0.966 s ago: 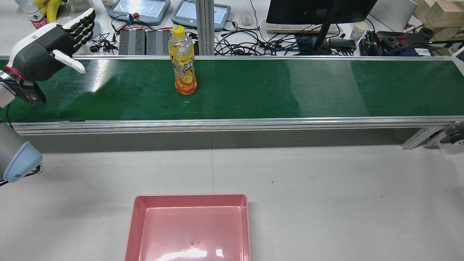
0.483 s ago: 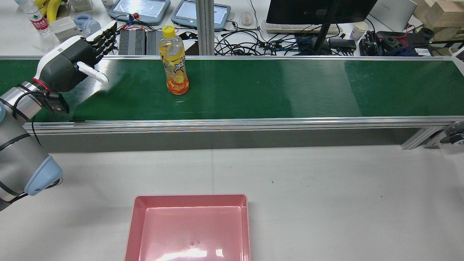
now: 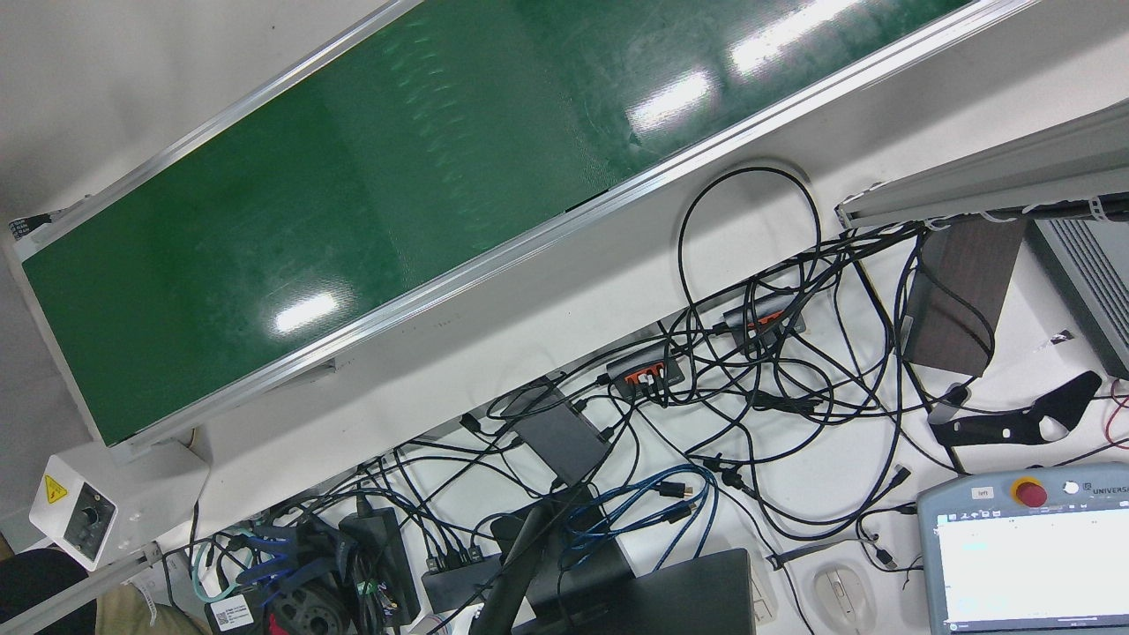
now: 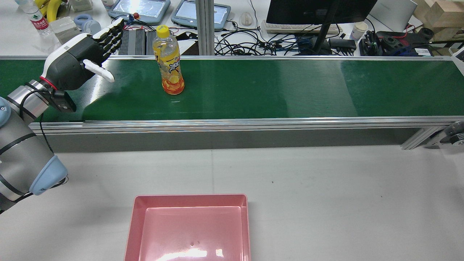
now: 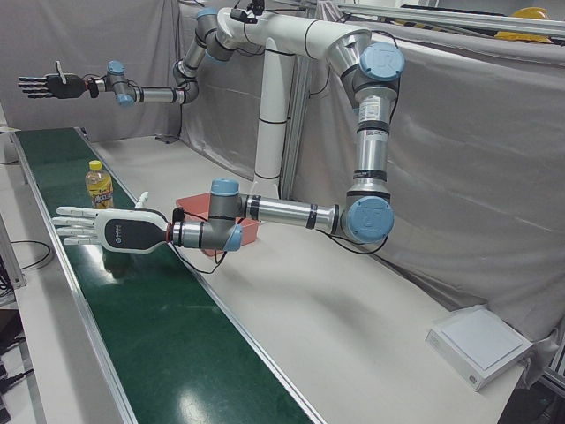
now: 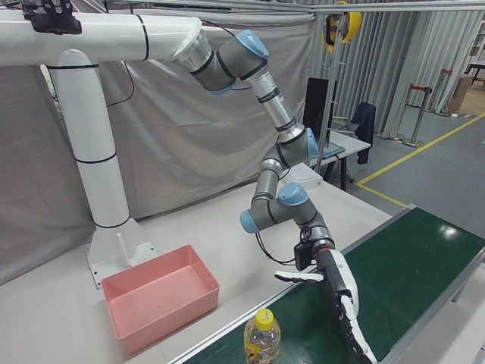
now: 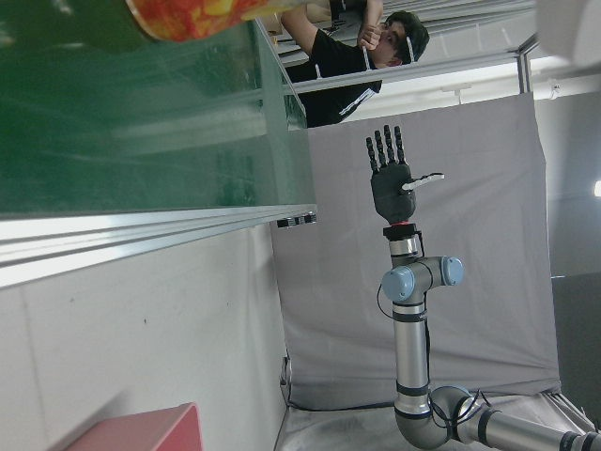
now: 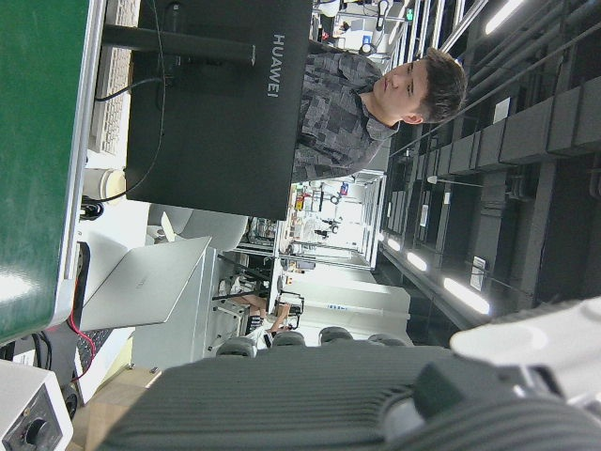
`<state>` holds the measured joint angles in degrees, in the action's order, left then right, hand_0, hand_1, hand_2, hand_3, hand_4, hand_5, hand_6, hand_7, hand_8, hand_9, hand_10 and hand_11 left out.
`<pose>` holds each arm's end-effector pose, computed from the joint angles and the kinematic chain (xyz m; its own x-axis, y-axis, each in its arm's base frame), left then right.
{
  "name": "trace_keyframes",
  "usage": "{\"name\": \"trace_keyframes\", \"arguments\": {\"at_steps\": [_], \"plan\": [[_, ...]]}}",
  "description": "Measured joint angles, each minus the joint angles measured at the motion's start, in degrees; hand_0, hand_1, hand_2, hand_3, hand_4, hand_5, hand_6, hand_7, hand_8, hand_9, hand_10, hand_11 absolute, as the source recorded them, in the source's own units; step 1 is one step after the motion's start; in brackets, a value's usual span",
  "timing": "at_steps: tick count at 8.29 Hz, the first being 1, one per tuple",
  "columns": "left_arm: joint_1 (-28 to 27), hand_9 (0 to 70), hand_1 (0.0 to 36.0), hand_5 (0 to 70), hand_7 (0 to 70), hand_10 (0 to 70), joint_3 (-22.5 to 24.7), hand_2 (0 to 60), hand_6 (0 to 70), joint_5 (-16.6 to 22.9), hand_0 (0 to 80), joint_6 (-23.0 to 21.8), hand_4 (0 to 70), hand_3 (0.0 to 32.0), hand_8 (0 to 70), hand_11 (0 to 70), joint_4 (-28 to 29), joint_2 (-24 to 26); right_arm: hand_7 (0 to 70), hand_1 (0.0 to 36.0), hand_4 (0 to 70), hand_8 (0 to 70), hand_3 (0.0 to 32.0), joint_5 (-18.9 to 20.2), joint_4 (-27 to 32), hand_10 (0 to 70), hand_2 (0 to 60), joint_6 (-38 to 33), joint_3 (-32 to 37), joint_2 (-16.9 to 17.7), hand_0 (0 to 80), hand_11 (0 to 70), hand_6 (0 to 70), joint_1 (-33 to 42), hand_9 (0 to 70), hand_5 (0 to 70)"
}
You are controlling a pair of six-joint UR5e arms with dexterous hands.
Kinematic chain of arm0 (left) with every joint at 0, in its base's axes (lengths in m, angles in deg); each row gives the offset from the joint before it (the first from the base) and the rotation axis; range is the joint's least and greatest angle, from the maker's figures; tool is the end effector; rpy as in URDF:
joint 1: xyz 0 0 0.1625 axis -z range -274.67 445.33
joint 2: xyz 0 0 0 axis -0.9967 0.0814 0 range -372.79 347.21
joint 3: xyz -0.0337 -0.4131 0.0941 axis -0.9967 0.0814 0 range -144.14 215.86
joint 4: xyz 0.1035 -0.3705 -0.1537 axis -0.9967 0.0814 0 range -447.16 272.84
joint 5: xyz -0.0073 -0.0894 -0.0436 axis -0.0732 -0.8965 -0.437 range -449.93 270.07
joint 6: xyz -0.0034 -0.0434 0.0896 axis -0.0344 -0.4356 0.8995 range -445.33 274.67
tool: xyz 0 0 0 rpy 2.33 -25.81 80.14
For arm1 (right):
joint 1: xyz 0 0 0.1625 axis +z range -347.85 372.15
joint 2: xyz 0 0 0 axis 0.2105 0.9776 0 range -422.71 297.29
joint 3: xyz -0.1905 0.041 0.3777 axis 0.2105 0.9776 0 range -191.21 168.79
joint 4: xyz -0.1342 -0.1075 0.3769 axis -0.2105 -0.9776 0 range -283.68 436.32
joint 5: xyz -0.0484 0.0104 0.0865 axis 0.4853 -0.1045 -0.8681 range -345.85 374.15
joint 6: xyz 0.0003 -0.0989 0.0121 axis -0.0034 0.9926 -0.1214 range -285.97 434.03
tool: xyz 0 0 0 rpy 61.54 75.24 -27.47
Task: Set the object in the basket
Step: 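Move the open left hand along the belt toward the orange drink bottle, then close the left hand fingers around the bottle's middle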
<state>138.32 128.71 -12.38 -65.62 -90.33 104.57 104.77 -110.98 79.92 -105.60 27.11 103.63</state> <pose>0.2774 -0.6252 0.3873 -0.9352 -0.2866 -0.2081 0.0443 0.4883 -0.8715 0.1448 -0.4836 0.6606 -0.9947 -0.0101 0.1019 -0.1013 -0.0489 -0.9936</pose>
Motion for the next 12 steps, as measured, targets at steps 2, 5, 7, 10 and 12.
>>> {"name": "trace_keyframes", "arguments": {"at_steps": [2,5,7,10,12], "plan": [[-1.1,0.0,7.4,0.7,0.0,0.0,-0.2,0.0,0.0,-0.1,63.7,-0.4,8.0,0.0,0.0,0.0,0.1,0.4,0.0,0.0,0.0,0.0,0.0,0.0,0.0,0.0,0.0,0.0,0.0,0.0,0.0,0.0,0.0,0.0,0.0,0.0],[-2.0,0.0,7.6,1.7,0.0,0.0,-2.7,0.0,0.0,0.1,64.5,-0.5,8.9,0.0,0.0,0.0,-0.3,3.7,0.0,0.0,0.0,0.0,0.0,0.0,0.0,0.0,0.0,0.0,0.0,0.0,0.0,0.0,0.0,0.0,0.0,0.0],[-2.1,0.0,7.7,3.0,0.0,0.0,-3.2,0.0,0.0,0.2,65.7,-0.4,9.8,0.0,0.0,0.0,-0.7,5.1,0.0,0.0,0.0,0.0,0.0,0.0,0.0,0.0,0.0,0.0,0.0,0.0,0.0,0.0,0.0,0.0,0.0,0.0],[-3.0,26.5,21.8,36.5,14.9,29.3,-3.3,0.0,10.7,0.3,80.0,-0.5,51.7,0.0,18.0,43.9,-1.3,6.6,0.0,0.0,0.0,0.0,0.0,0.0,0.0,0.0,0.0,0.0,0.0,0.0,0.0,0.0,0.0,0.0,0.0,0.0],[-4.1,70.0,36.0,70.0,70.0,70.0,-2.9,60.0,70.0,-0.9,74.0,-0.5,51.8,0.0,70.0,70.0,-3.4,7.8,0.0,0.0,0.0,0.0,0.0,0.0,0.0,0.0,0.0,0.0,-0.1,0.0,0.0,0.0,0.0,0.0,0.0,0.0]]}}
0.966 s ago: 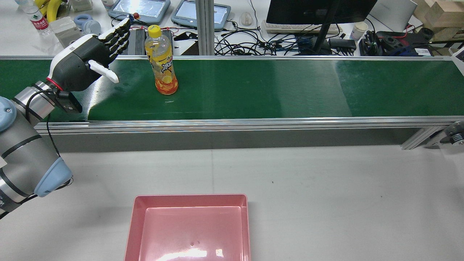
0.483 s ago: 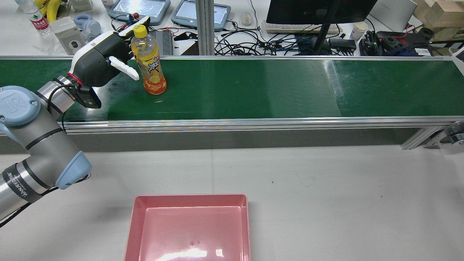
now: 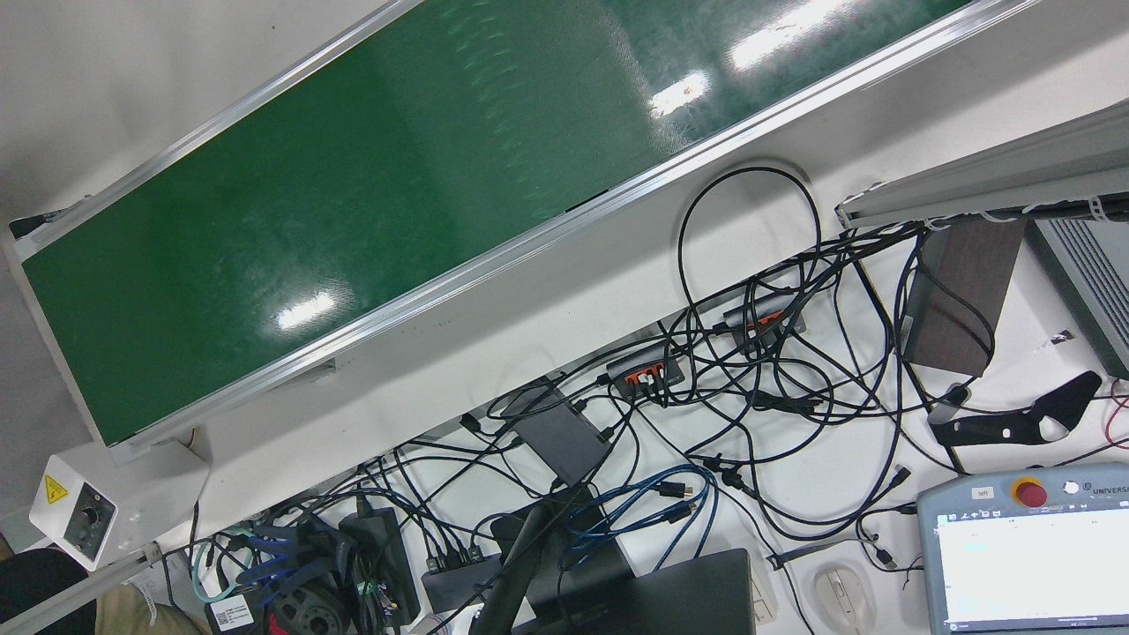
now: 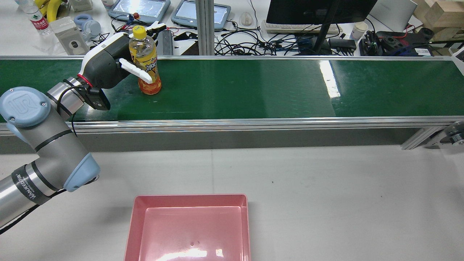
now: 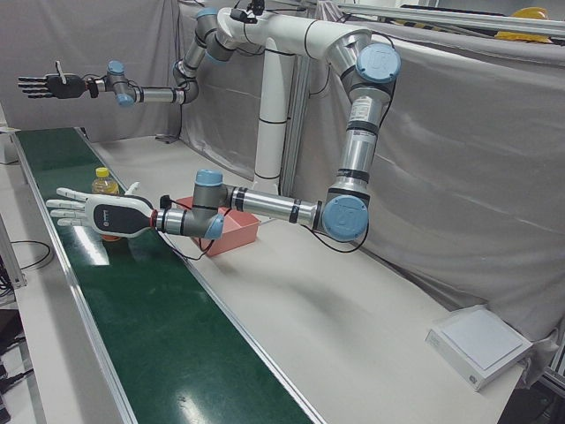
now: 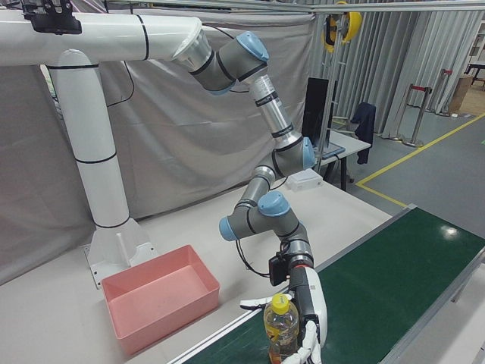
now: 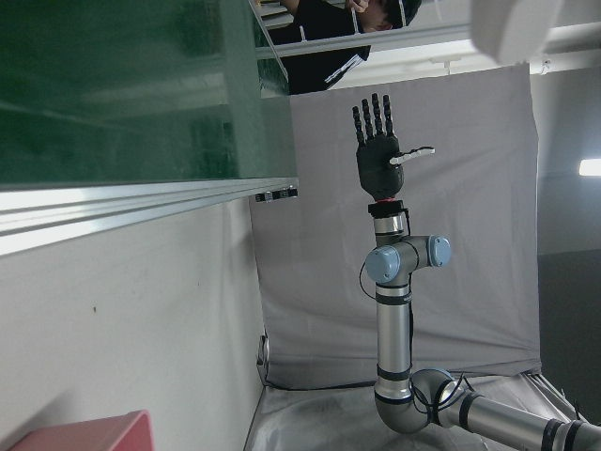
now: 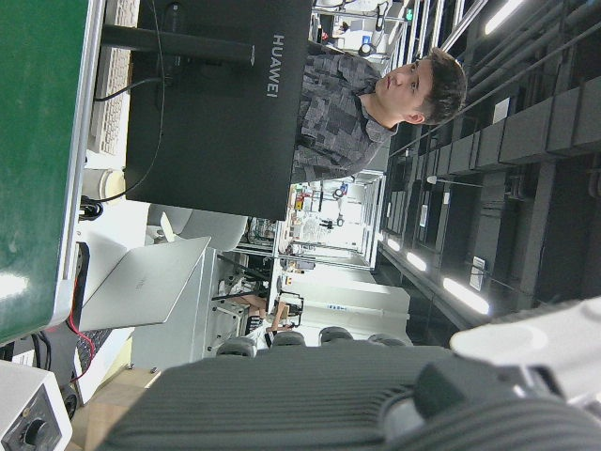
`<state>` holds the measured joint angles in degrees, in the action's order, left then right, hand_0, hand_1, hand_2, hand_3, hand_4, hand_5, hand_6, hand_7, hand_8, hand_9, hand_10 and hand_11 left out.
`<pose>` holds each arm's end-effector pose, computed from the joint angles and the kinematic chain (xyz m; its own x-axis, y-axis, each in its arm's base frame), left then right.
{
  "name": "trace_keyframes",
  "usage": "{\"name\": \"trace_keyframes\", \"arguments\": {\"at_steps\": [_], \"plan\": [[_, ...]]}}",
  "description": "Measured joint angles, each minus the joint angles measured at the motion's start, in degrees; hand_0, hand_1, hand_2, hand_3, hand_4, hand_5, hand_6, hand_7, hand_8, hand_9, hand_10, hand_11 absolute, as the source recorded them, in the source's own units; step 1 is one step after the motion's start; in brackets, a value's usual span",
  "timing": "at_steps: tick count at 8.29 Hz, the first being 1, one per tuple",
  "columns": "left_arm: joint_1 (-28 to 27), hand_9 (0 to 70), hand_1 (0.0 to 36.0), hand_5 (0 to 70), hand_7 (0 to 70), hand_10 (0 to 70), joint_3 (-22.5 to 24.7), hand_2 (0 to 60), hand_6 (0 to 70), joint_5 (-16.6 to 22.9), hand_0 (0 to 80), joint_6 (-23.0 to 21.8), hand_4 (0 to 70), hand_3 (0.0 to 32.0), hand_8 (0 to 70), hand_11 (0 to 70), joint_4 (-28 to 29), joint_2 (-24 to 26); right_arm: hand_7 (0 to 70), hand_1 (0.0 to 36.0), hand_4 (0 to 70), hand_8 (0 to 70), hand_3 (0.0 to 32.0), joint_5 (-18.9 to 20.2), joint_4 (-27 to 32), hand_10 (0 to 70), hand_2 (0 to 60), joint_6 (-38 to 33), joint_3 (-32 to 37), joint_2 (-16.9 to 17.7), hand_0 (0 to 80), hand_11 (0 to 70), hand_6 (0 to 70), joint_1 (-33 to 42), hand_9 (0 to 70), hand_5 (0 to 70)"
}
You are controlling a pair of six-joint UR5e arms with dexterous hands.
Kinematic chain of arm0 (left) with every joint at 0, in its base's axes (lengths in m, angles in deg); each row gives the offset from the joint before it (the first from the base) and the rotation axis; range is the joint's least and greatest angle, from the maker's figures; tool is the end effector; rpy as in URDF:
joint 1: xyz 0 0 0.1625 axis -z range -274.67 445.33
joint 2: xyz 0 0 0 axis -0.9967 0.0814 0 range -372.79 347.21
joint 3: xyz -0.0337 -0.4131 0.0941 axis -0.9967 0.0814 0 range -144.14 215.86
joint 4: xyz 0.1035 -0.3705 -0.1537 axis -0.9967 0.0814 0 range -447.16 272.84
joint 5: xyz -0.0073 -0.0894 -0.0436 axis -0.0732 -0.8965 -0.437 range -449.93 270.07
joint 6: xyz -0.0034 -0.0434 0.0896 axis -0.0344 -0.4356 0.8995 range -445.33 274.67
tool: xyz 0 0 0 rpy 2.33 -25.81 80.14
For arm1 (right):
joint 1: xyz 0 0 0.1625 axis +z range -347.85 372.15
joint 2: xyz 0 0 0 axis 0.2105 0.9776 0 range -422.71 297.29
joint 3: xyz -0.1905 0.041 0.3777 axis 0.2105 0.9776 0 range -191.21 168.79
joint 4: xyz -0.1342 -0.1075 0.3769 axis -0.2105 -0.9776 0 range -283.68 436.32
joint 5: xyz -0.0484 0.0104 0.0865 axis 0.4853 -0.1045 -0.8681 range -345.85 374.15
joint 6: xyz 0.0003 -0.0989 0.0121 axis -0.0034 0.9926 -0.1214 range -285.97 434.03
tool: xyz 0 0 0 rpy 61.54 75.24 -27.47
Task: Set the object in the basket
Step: 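Close the left hand fingers around the bottle's middle, then lift the bottle off the belt and carry it toward the pink basket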
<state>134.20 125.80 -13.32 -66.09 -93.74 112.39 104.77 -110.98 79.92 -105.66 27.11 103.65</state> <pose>0.3416 -0.6290 0.3256 -0.9217 -0.3409 -0.1850 -0.0112 0.5002 -0.8658 0.1450 -0.4836 0.6601 -0.9947 -0.0106 0.1020 -0.1013 -0.0479 -0.9937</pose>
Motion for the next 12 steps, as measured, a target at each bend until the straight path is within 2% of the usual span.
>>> {"name": "trace_keyframes", "arguments": {"at_steps": [1,2,4,7,8,9,12], "plan": [[-0.7,70.0,36.0,70.0,70.0,70.0,0.4,60.0,70.0,-2.8,65.7,0.0,49.3,0.0,70.0,70.0,-3.0,0.8,0.0,0.0,0.0,0.0,0.0,0.0,0.0,0.0,0.0,0.0,0.0,0.0,0.0,0.0,0.0,0.0,0.0,0.0],[-1.5,70.0,36.0,70.0,70.0,70.0,0.9,60.0,70.0,-5.4,63.5,0.0,46.2,0.0,70.0,70.0,-6.2,1.7,0.0,0.0,0.0,0.0,0.0,0.0,0.0,0.0,0.0,0.0,0.0,0.0,0.0,0.0,0.0,0.0,0.0,0.0],[-2.4,70.0,36.0,70.0,70.0,70.0,2.1,60.0,70.0,-7.3,59.0,0.0,43.1,0.0,70.0,70.0,-10.1,2.7,0.0,0.0,0.0,0.0,0.0,0.0,0.0,0.0,0.0,0.0,-0.1,0.0,0.0,0.0,0.0,0.0,0.0,0.0],[-3.0,70.0,35.9,70.0,70.0,70.0,7.3,60.0,69.6,-7.3,57.7,0.2,38.1,0.0,70.0,70.0,-12.7,2.6,0.0,0.0,0.0,0.0,0.0,0.0,0.0,0.0,0.0,0.0,-0.1,0.0,0.0,0.0,0.0,0.0,0.0,0.0],[-3.6,70.0,33.6,70.0,70.0,70.0,9.2,60.0,69.3,-6.4,57.0,0.2,38.3,0.0,70.0,70.0,-13.1,2.2,0.0,0.0,0.0,0.0,0.0,0.0,0.0,0.0,0.0,0.0,-0.1,0.0,0.0,0.0,0.0,0.0,0.0,0.0],[-4.3,70.0,33.1,70.0,70.0,70.0,11.4,60.0,69.1,-5.2,56.9,0.3,38.5,0.0,70.0,70.0,-13.2,0.8,0.0,0.0,0.0,0.0,0.0,0.0,0.0,0.0,0.0,0.0,-0.1,0.0,0.0,0.0,0.0,0.0,0.0,0.0],[-8.6,70.0,28.0,70.0,70.0,70.0,21.9,60.0,69.5,-3.5,54.6,0.7,40.3,0.0,70.0,70.0,-12.7,-6.4,0.0,0.0,0.0,0.0,0.0,0.0,0.0,0.0,0.0,0.0,0.0,0.0,0.0,0.0,0.0,0.0,0.0,0.0]]}}
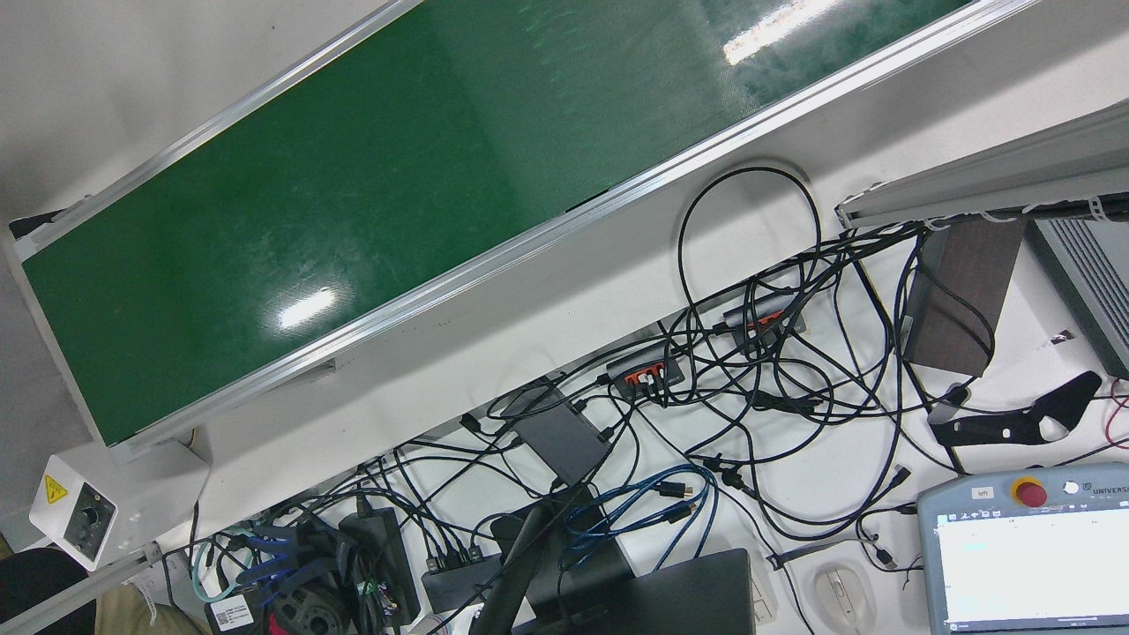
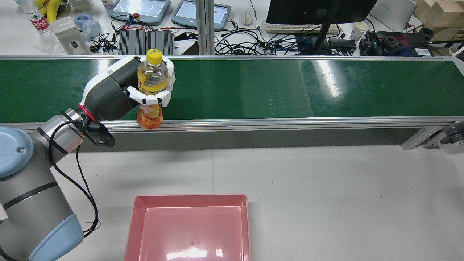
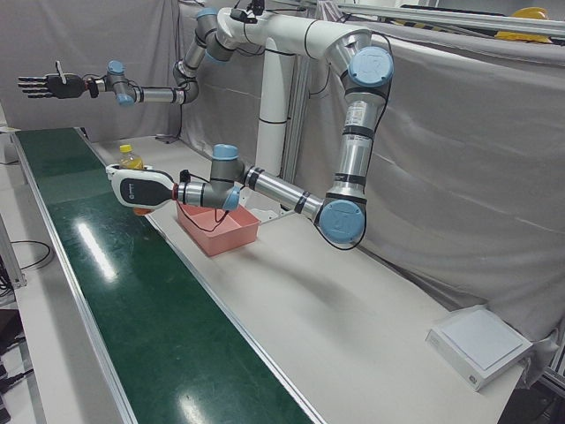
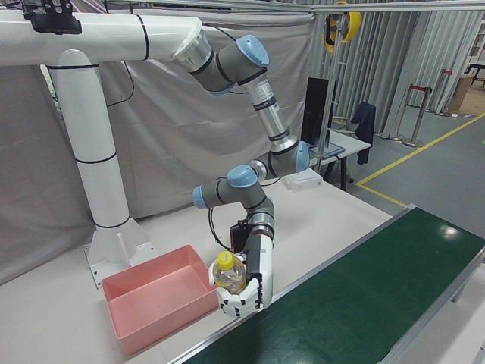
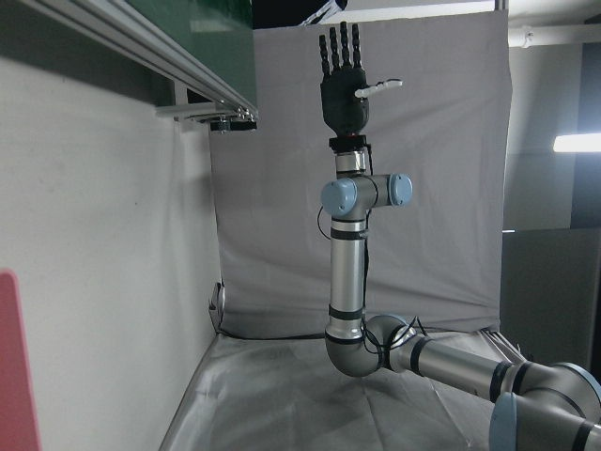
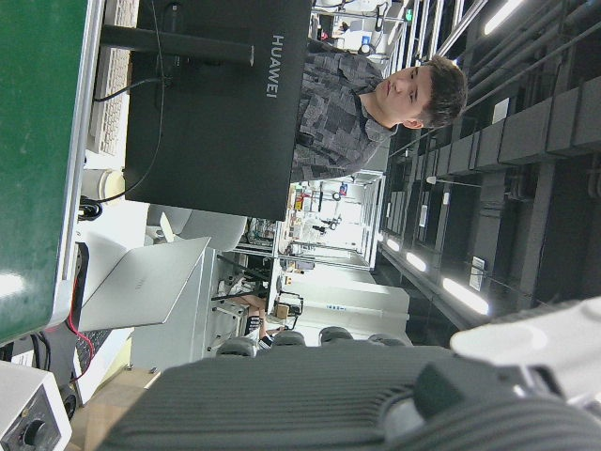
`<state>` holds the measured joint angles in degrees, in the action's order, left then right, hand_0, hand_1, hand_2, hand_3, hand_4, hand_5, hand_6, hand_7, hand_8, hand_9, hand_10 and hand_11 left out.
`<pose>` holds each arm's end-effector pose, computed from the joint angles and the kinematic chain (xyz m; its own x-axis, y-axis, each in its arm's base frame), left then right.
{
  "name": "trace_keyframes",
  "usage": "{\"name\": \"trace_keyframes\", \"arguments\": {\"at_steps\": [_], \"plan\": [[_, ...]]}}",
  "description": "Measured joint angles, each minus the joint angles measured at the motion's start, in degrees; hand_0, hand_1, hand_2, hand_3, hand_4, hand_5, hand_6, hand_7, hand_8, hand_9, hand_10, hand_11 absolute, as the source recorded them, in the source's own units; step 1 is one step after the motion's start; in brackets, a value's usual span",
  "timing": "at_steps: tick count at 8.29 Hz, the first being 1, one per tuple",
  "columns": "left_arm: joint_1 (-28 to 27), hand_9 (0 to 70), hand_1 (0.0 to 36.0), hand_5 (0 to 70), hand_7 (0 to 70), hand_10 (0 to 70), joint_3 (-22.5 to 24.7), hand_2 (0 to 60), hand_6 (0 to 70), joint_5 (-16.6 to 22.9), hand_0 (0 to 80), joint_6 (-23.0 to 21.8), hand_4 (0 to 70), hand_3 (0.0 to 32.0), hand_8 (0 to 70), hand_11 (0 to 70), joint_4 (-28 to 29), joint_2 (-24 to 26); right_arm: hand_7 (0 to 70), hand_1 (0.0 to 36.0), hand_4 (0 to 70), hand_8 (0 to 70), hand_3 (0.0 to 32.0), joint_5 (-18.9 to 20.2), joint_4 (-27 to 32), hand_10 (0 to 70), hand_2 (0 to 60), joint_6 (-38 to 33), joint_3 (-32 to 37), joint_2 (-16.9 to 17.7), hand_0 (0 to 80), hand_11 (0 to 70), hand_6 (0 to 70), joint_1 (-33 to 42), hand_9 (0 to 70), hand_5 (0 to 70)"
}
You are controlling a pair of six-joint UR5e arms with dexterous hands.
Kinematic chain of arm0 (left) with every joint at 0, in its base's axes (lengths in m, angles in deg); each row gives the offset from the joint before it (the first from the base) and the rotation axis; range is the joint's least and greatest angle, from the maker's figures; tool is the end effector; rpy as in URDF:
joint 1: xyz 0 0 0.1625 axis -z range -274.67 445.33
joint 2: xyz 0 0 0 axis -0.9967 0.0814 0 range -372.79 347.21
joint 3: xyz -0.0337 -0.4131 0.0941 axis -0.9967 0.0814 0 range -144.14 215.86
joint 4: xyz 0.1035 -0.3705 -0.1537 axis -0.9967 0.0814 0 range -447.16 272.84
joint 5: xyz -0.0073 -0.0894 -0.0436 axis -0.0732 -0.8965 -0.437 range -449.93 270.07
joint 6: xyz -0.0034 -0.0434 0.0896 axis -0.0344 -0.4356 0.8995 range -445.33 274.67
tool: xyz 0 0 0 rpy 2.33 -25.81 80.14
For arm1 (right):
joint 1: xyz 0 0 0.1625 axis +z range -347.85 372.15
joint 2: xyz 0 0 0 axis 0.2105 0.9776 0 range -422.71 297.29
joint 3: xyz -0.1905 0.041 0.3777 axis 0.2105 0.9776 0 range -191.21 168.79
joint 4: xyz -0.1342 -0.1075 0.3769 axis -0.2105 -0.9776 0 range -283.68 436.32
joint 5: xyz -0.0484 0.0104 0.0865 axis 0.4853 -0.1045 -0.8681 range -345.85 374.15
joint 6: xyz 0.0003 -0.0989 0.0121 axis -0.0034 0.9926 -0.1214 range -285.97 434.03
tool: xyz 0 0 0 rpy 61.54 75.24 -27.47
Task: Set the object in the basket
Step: 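Lift the bottle off the belt and carry it toward the pink basket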
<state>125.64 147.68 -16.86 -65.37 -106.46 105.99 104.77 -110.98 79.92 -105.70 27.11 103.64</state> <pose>0.3424 -0.5034 0.2677 -0.8953 -0.4197 -0.1495 -0.0964 0.5100 -0.8547 0.1449 -0.4837 0.6598 -0.9947 -0.0105 0.1020 -0.1014 -0.0472 -0.9937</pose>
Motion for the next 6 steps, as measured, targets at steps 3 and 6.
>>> {"name": "trace_keyframes", "arguments": {"at_steps": [3,6], "plan": [[-6.5,70.0,25.2,70.0,70.0,70.0,8.1,60.0,68.3,0.2,53.3,2.7,37.4,0.0,70.0,70.0,0.1,-2.7,0.0,0.0,0.0,0.0,0.0,0.0,0.0,0.0,0.0,0.0,0.0,0.0,0.0,0.0,0.0,0.0,0.0,0.0],[-10.2,70.0,17.7,70.0,70.0,70.0,10.4,50.4,60.9,0.4,52.1,5.9,34.5,0.0,68.9,70.0,-0.1,-3.5,0.0,0.0,0.0,0.0,0.0,0.0,0.0,0.0,0.0,0.0,0.0,0.0,0.0,0.0,0.0,0.0,0.0,0.0]]}}
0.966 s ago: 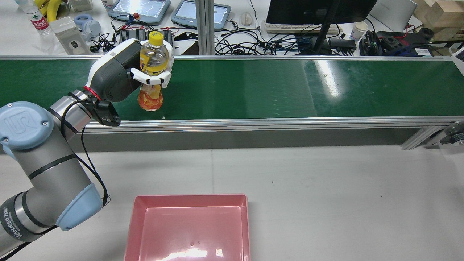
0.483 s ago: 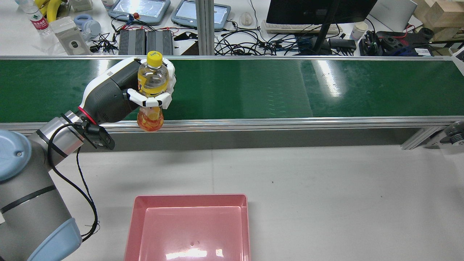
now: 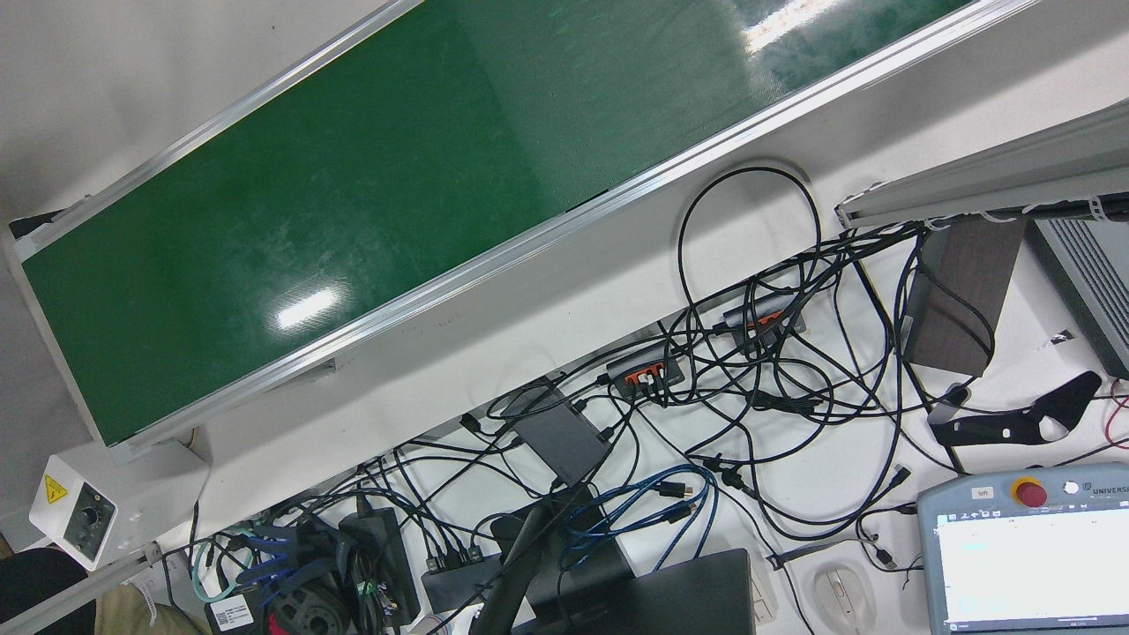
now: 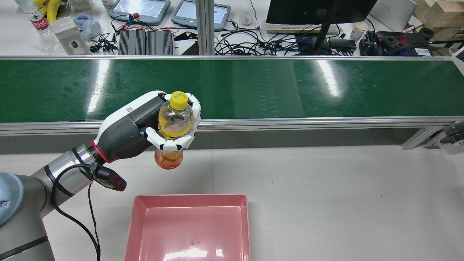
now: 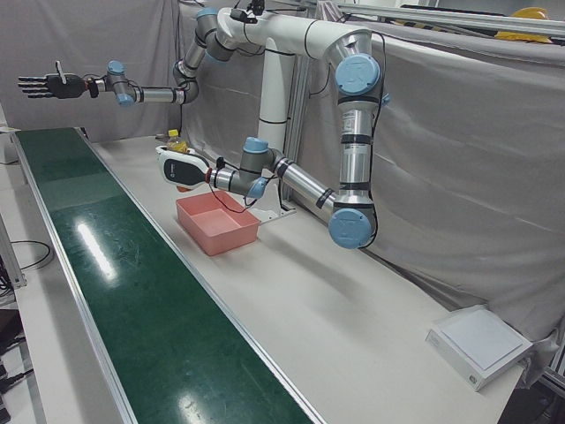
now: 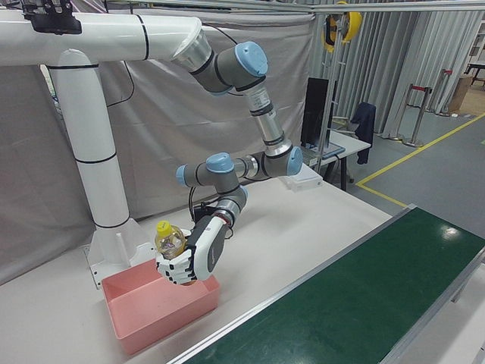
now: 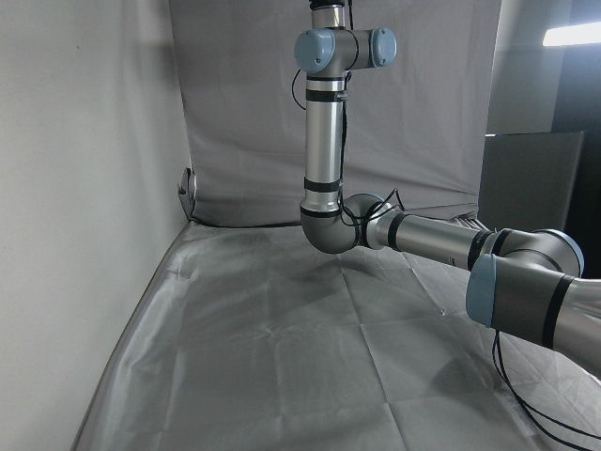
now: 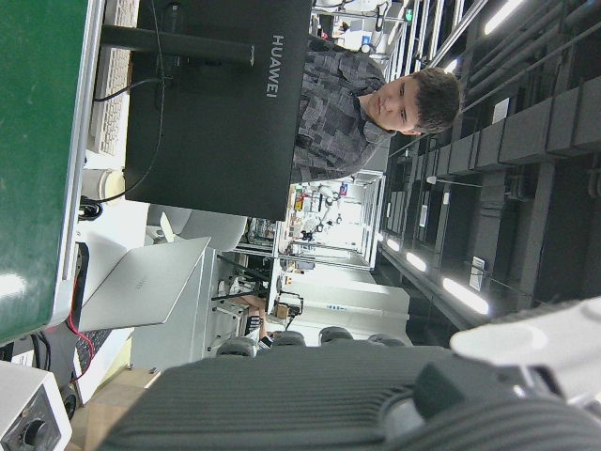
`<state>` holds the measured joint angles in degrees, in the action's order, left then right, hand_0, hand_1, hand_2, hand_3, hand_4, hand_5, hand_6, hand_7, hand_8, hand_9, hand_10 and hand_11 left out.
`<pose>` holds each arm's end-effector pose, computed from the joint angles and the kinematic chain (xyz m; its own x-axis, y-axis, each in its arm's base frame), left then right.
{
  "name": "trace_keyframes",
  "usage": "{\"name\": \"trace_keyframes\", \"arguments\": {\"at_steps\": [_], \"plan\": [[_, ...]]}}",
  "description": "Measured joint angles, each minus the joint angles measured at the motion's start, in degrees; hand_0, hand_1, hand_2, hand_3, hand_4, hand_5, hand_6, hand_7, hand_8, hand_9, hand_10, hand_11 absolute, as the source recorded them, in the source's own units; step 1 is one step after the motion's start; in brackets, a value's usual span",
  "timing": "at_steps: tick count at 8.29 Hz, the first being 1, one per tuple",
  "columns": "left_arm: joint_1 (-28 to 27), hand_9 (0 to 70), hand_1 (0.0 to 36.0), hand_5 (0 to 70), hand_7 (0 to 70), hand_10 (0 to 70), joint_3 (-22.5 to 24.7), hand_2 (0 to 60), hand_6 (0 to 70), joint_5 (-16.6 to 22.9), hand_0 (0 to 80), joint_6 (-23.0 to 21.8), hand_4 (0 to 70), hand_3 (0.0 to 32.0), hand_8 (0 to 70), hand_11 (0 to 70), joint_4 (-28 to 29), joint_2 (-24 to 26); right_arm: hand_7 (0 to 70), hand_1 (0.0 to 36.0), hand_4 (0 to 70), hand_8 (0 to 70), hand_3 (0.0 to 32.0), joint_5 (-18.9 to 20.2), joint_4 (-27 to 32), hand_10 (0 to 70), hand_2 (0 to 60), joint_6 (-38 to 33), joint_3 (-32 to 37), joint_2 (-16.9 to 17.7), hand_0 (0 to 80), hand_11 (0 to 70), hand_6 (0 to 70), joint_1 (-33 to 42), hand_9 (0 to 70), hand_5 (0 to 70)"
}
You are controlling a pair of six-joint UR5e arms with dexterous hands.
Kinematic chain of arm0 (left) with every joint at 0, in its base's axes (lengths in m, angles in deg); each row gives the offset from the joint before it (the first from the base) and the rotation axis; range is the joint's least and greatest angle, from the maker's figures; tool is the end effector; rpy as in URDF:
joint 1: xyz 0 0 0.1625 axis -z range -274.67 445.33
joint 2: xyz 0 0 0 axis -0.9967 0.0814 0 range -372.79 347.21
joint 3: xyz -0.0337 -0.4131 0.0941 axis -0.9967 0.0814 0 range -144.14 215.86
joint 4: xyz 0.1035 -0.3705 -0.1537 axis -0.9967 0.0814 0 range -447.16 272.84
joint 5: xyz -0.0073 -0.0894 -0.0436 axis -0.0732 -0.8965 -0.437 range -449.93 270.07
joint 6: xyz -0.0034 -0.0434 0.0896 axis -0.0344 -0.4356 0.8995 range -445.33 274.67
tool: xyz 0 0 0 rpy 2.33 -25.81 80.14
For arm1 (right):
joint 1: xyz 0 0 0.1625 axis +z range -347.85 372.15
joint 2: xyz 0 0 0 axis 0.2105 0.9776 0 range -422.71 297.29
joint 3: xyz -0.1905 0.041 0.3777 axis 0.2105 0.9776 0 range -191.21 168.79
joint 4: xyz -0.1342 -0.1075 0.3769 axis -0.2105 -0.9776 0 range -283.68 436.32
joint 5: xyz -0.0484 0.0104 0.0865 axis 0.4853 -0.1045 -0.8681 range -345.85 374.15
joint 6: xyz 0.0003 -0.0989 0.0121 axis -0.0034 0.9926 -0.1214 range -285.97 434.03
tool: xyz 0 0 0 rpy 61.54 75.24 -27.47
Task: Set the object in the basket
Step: 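Lift the bottle off the belt and carry it toward the pink basket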
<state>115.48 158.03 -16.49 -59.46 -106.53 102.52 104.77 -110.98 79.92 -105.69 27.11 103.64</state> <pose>0.3764 -0.4057 0.2356 -0.8405 -0.5092 -0.1850 -0.1856 0.5915 -0.7847 0.1449 -0.4836 0.6599 -0.9947 -0.0105 0.1020 -0.1014 -0.0474 -0.9937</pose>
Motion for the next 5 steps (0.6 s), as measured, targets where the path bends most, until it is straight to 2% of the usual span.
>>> {"name": "trace_keyframes", "arguments": {"at_steps": [2,3,4,5], "plan": [[-0.8,70.0,17.3,70.0,70.0,70.0,0.2,43.0,59.8,1.2,53.7,0.8,36.8,0.0,67.8,70.0,0.3,-1.9,0.0,0.0,0.0,0.0,0.0,0.0,0.0,0.0,0.0,0.0,0.0,0.0,0.0,0.0,0.0,0.0,0.0,0.0],[-1.1,70.0,16.2,70.0,70.0,66.4,0.2,34.2,56.6,3.7,54.2,1.5,36.5,0.0,63.4,70.0,0.4,-2.4,0.0,0.0,0.0,0.0,0.0,0.0,0.0,0.0,0.0,0.0,0.0,0.0,0.0,0.0,0.0,0.0,0.0,0.0],[-1.2,70.0,13.0,70.0,70.0,57.8,0.3,18.2,46.8,6.1,53.4,2.3,33.4,0.0,52.7,70.0,0.5,-2.7,0.0,0.0,0.0,0.0,0.0,0.0,0.0,0.0,0.0,0.0,0.0,0.0,0.0,0.0,0.0,0.0,0.0,0.0],[-1.4,53.3,8.6,58.7,55.3,45.5,0.3,0.4,29.3,7.5,52.5,2.9,30.9,0.0,36.2,64.8,0.5,-2.8,0.0,0.0,0.0,0.0,0.0,0.0,0.0,0.0,0.0,0.0,0.1,0.0,0.0,0.0,0.0,0.0,0.0,0.0]]}}
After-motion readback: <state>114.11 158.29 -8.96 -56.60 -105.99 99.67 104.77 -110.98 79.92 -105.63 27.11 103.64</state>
